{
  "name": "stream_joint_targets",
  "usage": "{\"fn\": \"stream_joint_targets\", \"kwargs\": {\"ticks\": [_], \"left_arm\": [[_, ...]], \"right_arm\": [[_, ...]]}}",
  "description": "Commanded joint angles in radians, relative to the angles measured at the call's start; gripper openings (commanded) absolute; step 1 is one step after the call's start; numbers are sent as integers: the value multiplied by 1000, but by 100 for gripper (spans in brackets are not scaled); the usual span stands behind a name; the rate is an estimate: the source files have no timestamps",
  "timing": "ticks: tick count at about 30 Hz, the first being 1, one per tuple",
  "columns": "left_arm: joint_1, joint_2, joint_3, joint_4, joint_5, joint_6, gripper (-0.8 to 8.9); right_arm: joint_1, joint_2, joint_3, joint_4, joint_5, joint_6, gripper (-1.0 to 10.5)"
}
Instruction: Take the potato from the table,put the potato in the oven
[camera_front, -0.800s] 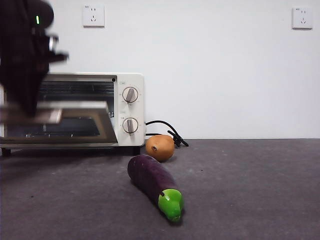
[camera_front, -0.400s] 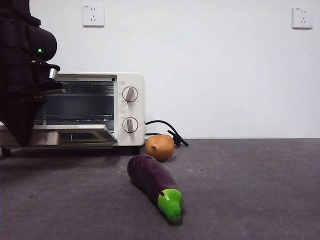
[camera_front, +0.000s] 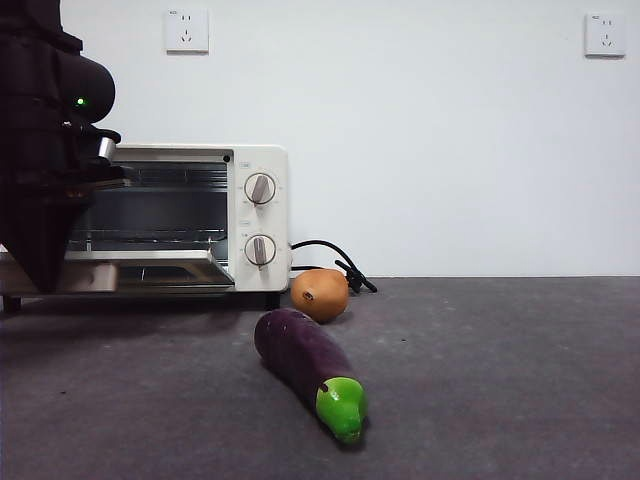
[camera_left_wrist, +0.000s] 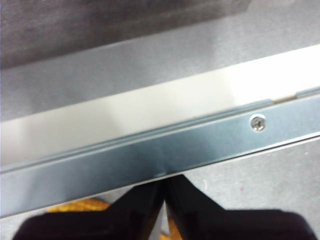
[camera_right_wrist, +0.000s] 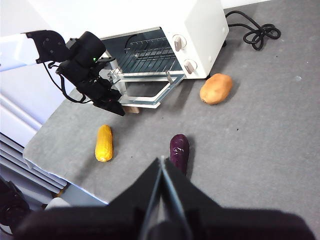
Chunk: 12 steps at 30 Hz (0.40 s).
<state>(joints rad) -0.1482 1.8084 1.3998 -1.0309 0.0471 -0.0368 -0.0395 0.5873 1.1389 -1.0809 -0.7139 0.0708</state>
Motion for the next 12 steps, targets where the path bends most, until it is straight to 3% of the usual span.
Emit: {"fn": "stream_joint_targets", "kwargs": {"ticks": [1,12], "left_arm": [[5,6,13,51,-22,22,-6],[-2,3,13,-26,-14,53,-6]], "right_arm": [[1,-3,2,3,-1,-4,1],[1,-3,2,-30,-1,1,1]]}}
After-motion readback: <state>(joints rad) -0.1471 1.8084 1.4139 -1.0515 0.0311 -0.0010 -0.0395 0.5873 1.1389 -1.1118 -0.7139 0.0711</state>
